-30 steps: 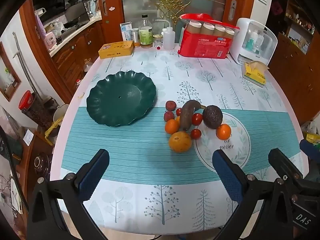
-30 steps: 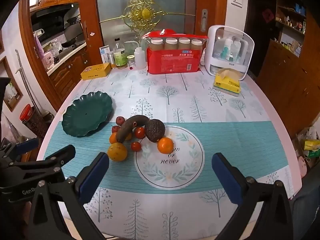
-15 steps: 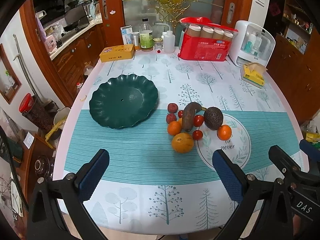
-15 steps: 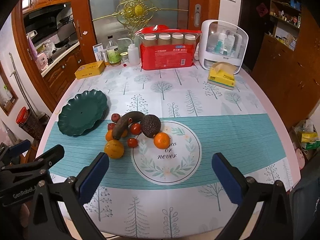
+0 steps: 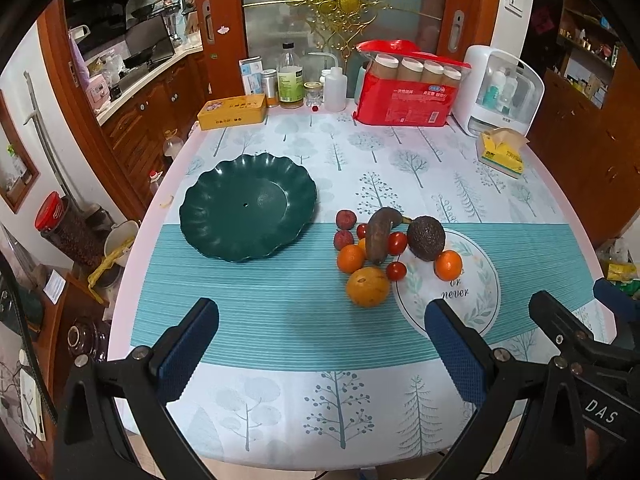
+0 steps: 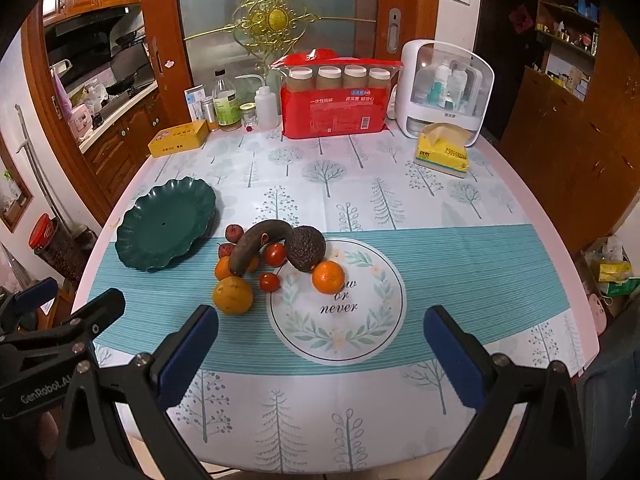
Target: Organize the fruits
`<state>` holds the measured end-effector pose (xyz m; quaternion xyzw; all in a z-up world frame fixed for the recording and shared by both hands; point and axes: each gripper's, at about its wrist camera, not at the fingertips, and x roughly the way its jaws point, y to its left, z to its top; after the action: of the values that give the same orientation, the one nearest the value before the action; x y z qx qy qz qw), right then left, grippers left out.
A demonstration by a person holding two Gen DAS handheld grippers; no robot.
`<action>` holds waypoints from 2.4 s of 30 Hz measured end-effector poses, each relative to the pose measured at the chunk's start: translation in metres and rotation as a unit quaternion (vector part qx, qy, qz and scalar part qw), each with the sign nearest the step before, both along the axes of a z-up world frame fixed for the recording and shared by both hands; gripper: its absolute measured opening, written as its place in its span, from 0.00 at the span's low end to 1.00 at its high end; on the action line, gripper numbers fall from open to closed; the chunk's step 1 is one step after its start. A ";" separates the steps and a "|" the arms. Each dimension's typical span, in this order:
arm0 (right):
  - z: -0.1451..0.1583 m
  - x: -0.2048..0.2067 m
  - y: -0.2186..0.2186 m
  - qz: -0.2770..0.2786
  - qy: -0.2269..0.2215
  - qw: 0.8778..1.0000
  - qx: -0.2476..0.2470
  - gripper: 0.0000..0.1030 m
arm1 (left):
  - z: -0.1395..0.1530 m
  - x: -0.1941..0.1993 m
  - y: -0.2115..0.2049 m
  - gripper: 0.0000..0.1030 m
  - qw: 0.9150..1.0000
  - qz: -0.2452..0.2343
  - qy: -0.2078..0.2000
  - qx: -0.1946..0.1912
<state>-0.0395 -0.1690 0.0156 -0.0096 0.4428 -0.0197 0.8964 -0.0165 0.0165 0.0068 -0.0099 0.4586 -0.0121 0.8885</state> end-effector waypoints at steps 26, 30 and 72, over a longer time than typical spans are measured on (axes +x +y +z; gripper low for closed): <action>-0.021 0.037 -0.021 0.005 0.022 1.000 0.016 0.95 | -0.039 0.047 -0.027 0.99 0.998 -0.024 0.057 0.007; -0.034 0.052 -0.025 0.013 0.040 0.999 0.026 0.90 | -0.053 0.056 -0.030 0.99 0.997 -0.026 0.077 0.007; -0.172 0.151 -0.042 0.094 0.148 0.984 -0.004 0.85 | -0.190 0.130 -0.034 0.80 0.981 0.037 0.168 -0.093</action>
<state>0.1119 -0.2106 -0.1560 -0.0577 0.5677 0.0650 0.8187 0.1136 -0.0176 -0.1837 -0.1112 0.5977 -0.0200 0.7937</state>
